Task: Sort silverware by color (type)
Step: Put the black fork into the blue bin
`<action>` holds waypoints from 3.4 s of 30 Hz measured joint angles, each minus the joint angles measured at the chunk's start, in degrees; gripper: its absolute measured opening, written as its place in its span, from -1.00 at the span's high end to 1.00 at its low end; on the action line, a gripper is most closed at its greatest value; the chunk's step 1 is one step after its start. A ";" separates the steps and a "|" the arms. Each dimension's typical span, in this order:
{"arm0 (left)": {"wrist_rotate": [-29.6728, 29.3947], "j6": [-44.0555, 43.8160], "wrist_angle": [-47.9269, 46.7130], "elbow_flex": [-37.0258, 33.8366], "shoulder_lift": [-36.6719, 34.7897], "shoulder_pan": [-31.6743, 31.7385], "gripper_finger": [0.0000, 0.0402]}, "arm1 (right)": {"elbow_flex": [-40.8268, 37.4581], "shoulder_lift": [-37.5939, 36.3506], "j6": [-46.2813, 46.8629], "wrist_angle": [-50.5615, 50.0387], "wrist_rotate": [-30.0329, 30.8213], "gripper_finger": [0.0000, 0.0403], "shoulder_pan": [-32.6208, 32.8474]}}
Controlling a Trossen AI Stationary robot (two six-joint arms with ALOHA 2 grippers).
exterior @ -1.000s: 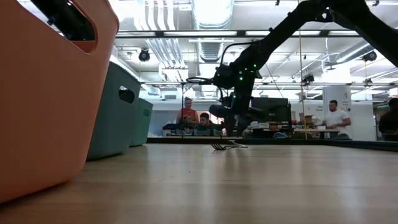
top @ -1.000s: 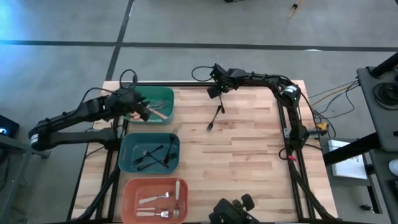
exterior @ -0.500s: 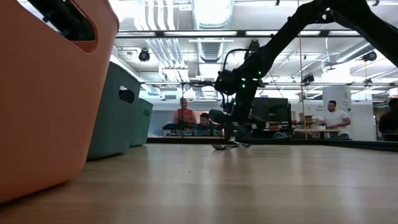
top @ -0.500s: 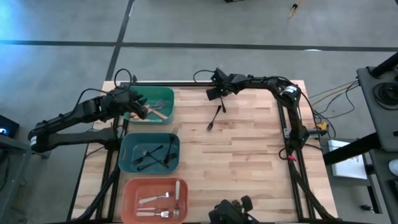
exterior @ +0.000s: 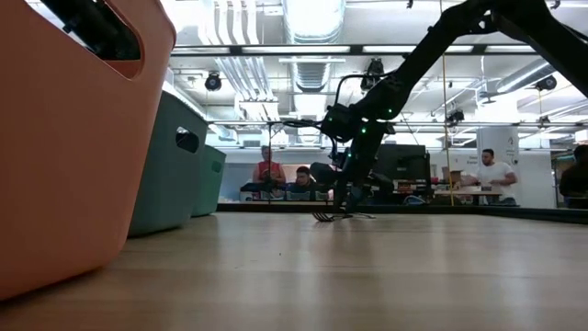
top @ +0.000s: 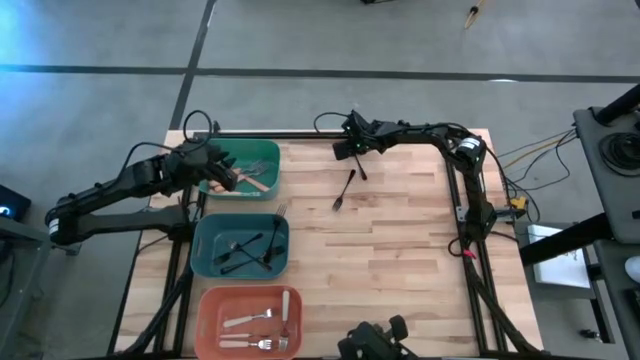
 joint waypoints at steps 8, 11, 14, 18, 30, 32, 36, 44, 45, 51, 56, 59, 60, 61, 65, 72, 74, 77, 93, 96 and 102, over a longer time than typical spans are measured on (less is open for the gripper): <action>-0.02 0.00 0.00 0.00 -0.02 0.00 0.41 | 1.11 -0.22 -0.07 -0.82 -4.77 0.55 -0.26; -0.02 0.00 -0.02 0.00 0.00 0.00 0.41 | 2.24 -0.45 0.01 -1.22 -8.71 0.55 -0.22; 0.00 0.00 -0.11 0.00 -0.02 0.00 0.41 | 3.69 -0.77 0.01 -1.19 -13.91 0.55 0.05; 0.04 -0.02 -0.94 0.00 -0.02 0.00 0.41 | 5.48 -1.21 -0.05 -0.87 -18.23 0.55 -0.20; 4.06 -1.99 -3.47 -2.40 -0.11 0.00 0.41 | 10.30 -2.56 -0.08 -0.81 -30.78 0.55 -0.17; 4.14 -2.01 -3.59 -2.80 -0.14 0.00 0.41 | 11.54 -2.59 0.82 -0.69 -34.52 0.55 -0.02; 5.08 -2.01 -3.91 -3.15 -0.30 0.00 0.41 | 14.55 -2.62 3.96 -0.44 -42.13 0.55 0.93; 4.73 -2.01 -4.19 -3.10 -2.87 0.00 0.41 | 23.20 -2.69 5.28 0.05 -48.43 0.55 9.11; 4.63 -2.01 -4.17 -3.10 -3.34 0.00 0.41 | 24.24 -2.69 5.01 0.29 -48.43 0.55 10.41; 1.57 -3.23 -4.95 -2.79 -6.32 0.00 0.41 | 28.60 -2.69 2.78 2.10 -43.59 0.55 18.27; 1.53 -3.70 -4.98 -2.60 -8.74 0.00 0.41 | 27.77 -2.69 1.32 12.05 -36.13 0.55 24.04; 1.55 -5.60 -5.03 -2.58 -10.21 0.01 0.41 | 26.28 -2.55 1.02 18.32 -31.25 0.55 26.79; 1.57 -6.30 -5.03 -2.58 -10.74 0.01 0.41 | 26.18 -2.09 0.31 19.99 -29.84 0.55 27.70; 1.60 -6.64 -5.03 -2.58 -11.26 0.01 0.41 | 26.18 -1.77 -0.56 21.46 -29.09 0.55 28.38; 1.62 -7.56 -5.00 -2.58 -13.22 0.00 0.41 | 26.16 1.37 -2.51 28.05 -25.95 0.55 31.53; 1.66 -8.81 -4.51 -2.54 -17.18 0.00 0.41 | 26.16 9.25 -4.25 40.83 -23.89 0.55 36.43; 1.68 -8.64 -4.32 -2.51 -18.42 -0.01 0.41 | 26.35 11.32 -5.48 40.70 -23.60 0.55 36.92; 1.70 -9.03 -4.36 -2.51 -20.12 0.00 0.41 | 26.98 13.74 -4.80 39.94 -23.38 0.55 37.23; 2.12 -11.08 -8.35 -2.51 -27.04 0.00 0.41 | 34.95 9.11 -14.02 7.22 -27.43 0.01 37.43; 2.12 -11.81 -8.38 -2.51 -27.41 0.00 0.41 | 39.67 7.07 -15.84 -1.98 -27.45 0.07 37.29; 2.11 -12.02 -8.71 -2.51 -27.17 0.00 0.41 | 48.59 3.69 -25.23 -24.91 -23.17 0.19 36.14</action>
